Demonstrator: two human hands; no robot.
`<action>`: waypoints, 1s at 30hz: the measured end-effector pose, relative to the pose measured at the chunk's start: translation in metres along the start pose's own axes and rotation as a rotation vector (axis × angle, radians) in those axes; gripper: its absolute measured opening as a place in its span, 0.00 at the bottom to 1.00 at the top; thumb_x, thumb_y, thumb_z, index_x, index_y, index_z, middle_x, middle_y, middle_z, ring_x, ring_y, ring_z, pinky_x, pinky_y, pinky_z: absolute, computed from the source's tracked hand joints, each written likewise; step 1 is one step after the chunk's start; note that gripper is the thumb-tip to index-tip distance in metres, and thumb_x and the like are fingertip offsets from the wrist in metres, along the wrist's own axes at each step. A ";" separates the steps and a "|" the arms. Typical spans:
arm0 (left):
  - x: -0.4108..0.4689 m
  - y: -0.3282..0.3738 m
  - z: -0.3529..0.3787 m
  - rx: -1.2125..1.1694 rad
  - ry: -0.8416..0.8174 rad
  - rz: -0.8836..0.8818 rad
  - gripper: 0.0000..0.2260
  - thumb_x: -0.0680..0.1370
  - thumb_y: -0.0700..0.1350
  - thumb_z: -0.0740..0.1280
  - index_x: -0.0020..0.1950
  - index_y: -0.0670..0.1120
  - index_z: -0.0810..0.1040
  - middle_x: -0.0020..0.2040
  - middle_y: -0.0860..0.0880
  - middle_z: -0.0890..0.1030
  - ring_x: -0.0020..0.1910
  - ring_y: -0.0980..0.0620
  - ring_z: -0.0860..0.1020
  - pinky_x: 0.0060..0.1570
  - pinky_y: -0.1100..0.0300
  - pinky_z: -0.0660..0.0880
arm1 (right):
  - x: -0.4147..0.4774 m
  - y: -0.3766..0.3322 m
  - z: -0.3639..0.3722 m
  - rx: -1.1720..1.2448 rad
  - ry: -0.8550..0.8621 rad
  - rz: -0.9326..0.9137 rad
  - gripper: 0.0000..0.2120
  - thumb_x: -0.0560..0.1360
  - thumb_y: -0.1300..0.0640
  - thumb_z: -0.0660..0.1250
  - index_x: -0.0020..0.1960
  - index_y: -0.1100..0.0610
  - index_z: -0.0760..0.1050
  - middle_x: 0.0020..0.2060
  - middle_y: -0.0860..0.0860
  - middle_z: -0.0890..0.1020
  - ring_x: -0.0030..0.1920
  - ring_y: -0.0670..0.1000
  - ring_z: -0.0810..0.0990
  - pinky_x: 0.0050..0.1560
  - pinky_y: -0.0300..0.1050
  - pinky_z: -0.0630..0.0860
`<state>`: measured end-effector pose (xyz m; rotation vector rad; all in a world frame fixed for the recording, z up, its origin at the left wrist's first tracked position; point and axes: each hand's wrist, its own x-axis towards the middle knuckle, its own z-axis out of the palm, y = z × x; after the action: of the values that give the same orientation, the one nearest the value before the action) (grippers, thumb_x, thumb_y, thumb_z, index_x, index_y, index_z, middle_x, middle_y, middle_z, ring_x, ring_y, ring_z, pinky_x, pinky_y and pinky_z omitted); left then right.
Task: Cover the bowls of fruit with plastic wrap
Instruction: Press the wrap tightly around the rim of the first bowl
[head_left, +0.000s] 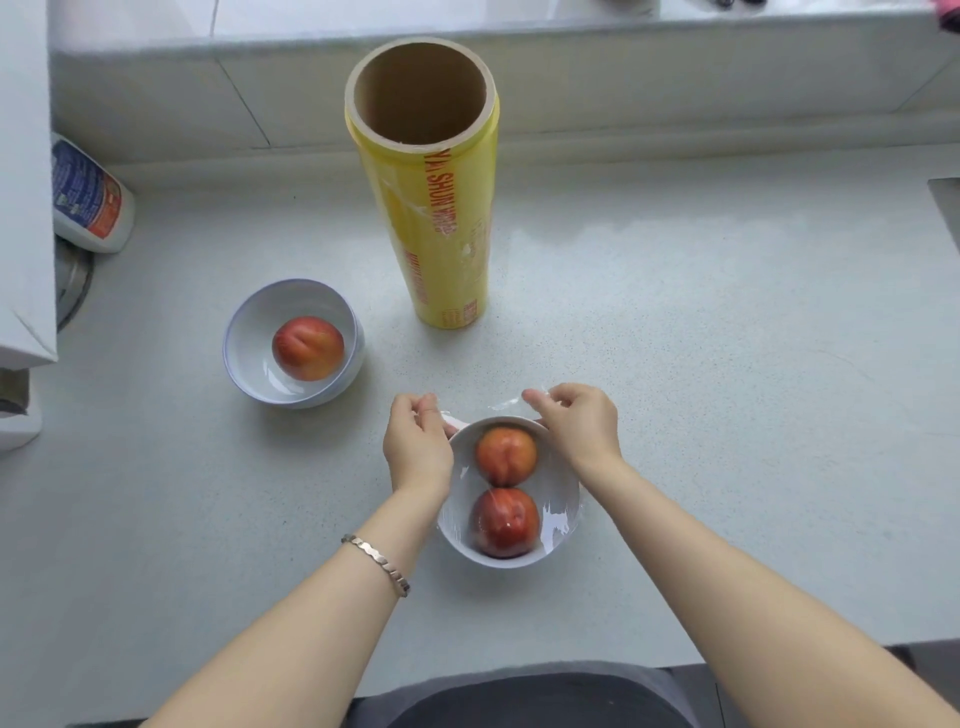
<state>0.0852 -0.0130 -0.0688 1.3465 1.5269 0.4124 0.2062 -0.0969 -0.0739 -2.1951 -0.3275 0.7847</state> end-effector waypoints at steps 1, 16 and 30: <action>0.003 -0.001 -0.001 -0.001 -0.048 -0.049 0.12 0.80 0.45 0.60 0.37 0.44 0.68 0.31 0.48 0.76 0.32 0.50 0.72 0.33 0.58 0.66 | 0.001 -0.001 -0.002 -0.005 -0.045 0.062 0.18 0.68 0.51 0.72 0.25 0.54 0.69 0.20 0.44 0.71 0.32 0.50 0.76 0.35 0.43 0.67; -0.033 0.020 -0.028 0.803 -0.614 0.778 0.46 0.65 0.67 0.66 0.74 0.42 0.57 0.76 0.44 0.55 0.75 0.46 0.53 0.72 0.57 0.47 | -0.017 0.018 -0.044 0.194 -0.538 0.213 0.10 0.75 0.48 0.64 0.39 0.53 0.75 0.35 0.48 0.75 0.38 0.46 0.74 0.49 0.41 0.74; -0.046 -0.001 -0.016 1.217 -0.610 0.786 0.62 0.59 0.73 0.67 0.74 0.43 0.32 0.76 0.48 0.35 0.73 0.46 0.32 0.71 0.47 0.33 | -0.038 0.012 -0.023 0.067 -0.093 -0.141 0.06 0.79 0.54 0.56 0.44 0.52 0.65 0.28 0.46 0.69 0.31 0.47 0.68 0.38 0.44 0.65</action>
<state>0.0650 -0.0479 -0.0425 2.6878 0.5823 -0.5696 0.1914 -0.1355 -0.0547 -2.0531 -0.4898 0.8088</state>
